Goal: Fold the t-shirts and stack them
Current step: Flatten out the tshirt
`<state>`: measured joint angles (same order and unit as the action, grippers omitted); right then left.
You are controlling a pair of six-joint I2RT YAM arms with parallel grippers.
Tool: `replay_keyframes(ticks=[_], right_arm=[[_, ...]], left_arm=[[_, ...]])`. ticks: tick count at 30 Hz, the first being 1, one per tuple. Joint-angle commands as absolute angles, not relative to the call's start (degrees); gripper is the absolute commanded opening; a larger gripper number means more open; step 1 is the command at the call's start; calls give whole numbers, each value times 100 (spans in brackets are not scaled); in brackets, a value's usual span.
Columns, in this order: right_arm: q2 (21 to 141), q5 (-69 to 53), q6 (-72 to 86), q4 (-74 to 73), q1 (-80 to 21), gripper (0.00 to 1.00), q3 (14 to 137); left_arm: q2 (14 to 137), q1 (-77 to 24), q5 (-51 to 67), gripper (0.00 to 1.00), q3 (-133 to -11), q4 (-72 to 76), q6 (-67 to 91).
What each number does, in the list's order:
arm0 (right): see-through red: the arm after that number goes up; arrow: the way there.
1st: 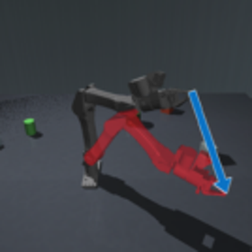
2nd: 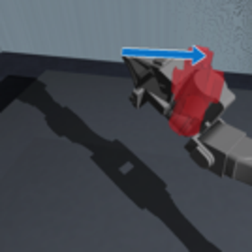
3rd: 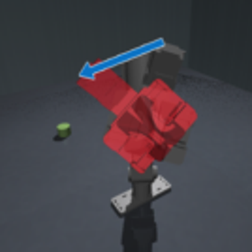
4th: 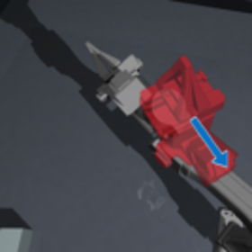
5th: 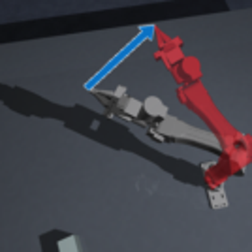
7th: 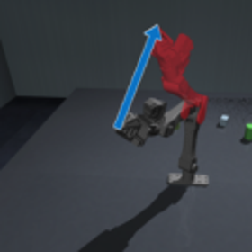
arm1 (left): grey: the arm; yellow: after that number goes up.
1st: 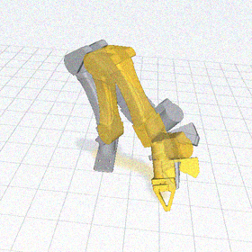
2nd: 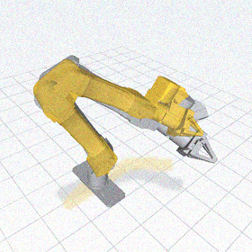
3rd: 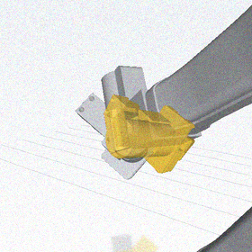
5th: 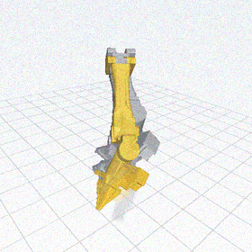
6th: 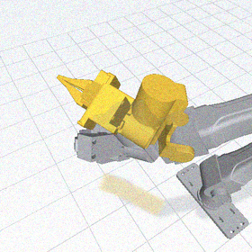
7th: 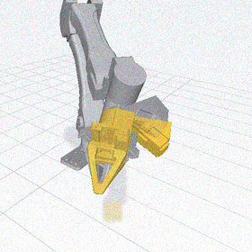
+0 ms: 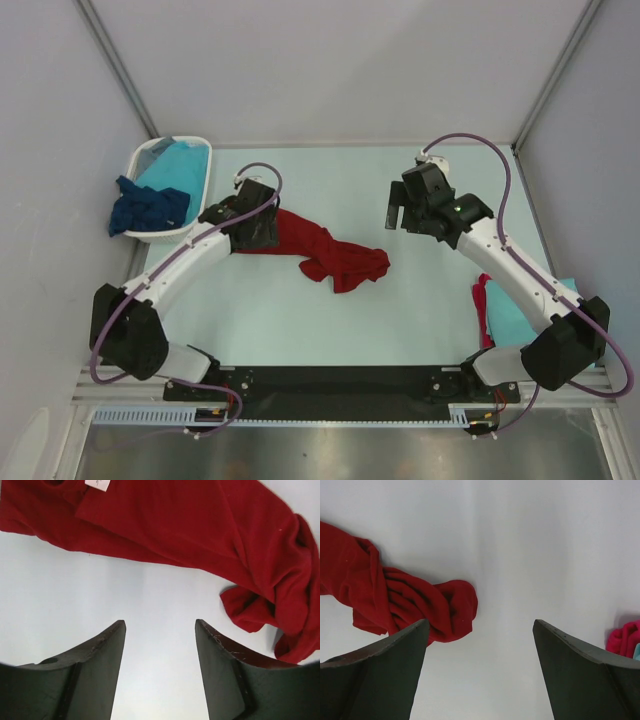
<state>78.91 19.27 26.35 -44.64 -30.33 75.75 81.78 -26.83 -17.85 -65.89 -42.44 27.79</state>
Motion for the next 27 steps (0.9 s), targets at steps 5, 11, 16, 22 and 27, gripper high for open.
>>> replay_keyframes(ticks=[5, 11, 16, 22, 27], right_arm=[[7998, 2109, 2532, -4140, -3217, 91, 7708], [8349, 2258, 2443, -4140, -3243, 93, 7883], [8394, 2575, 2830, -4123, -3401, 100, 8183], [7848, 1943, 2523, -3462, -3305, 100, 7725], [8384, 2197, 2408, -4156, -3375, 100, 7989]], left_arm=[[7638, -2689, -1863, 65, -6566, -3920, 2821], [7690, -2689, -2100, 67, -6837, -4507, 2996], [7762, -2689, -1882, 66, -7594, -5309, 3340], [6812, -2689, -1328, 71, -6794, -4140, 2770], [6882, -2689, -1502, 74, -6698, -4184, 2751]])
